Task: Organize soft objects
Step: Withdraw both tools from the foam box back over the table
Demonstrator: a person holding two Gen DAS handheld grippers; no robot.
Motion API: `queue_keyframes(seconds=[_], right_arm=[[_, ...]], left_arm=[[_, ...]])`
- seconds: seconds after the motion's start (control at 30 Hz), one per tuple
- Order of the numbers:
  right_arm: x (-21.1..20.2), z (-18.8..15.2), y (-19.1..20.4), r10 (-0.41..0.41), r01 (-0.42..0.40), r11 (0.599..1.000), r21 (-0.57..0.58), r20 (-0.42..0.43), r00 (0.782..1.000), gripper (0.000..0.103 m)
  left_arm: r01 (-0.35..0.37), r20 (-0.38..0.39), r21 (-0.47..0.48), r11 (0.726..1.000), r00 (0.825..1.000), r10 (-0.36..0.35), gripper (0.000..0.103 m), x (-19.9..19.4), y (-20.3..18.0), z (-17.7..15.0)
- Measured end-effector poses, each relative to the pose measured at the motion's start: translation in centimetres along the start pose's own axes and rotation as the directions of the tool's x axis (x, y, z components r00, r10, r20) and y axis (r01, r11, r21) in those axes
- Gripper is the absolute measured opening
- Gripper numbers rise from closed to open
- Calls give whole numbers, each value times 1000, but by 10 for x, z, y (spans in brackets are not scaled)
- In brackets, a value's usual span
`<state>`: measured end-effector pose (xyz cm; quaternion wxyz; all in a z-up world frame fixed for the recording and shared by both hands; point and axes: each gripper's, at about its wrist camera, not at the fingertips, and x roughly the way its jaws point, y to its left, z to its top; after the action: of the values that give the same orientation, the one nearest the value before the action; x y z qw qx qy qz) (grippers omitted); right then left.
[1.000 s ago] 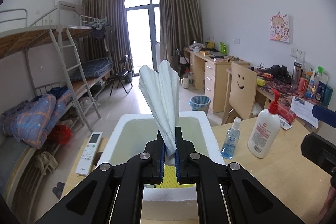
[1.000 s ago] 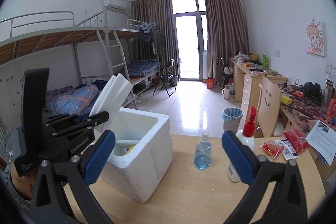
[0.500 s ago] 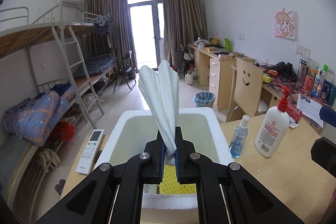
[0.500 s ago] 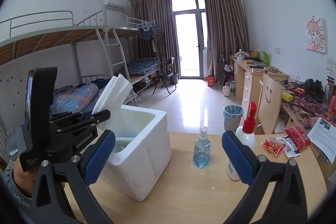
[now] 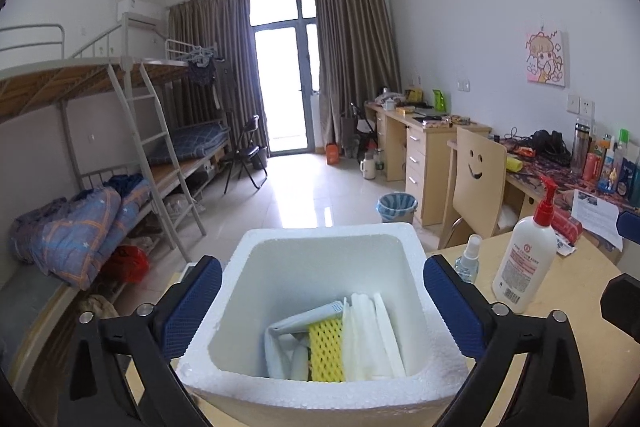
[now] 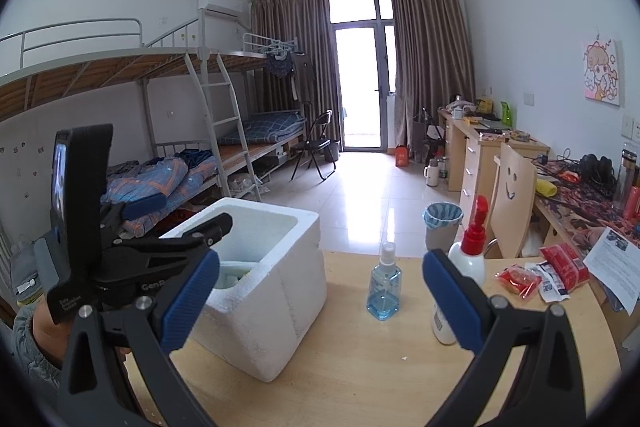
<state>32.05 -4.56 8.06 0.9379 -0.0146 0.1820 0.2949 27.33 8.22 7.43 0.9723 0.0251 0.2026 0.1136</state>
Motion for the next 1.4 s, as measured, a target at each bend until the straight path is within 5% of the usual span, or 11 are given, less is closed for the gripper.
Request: queue_keyframes(seconds=[0.33, 1.4], right_arm=[[-7, 1, 0, -3, 3, 1000, -1, 5, 1000, 103], [-140, -33, 36, 1, 0, 1000, -9, 111, 994, 103]], left_arm=[[-12, 4, 10, 1000, 1000, 12, 101, -17, 0, -1], [-51, 194, -8, 999, 980, 52, 102, -202, -18, -49]])
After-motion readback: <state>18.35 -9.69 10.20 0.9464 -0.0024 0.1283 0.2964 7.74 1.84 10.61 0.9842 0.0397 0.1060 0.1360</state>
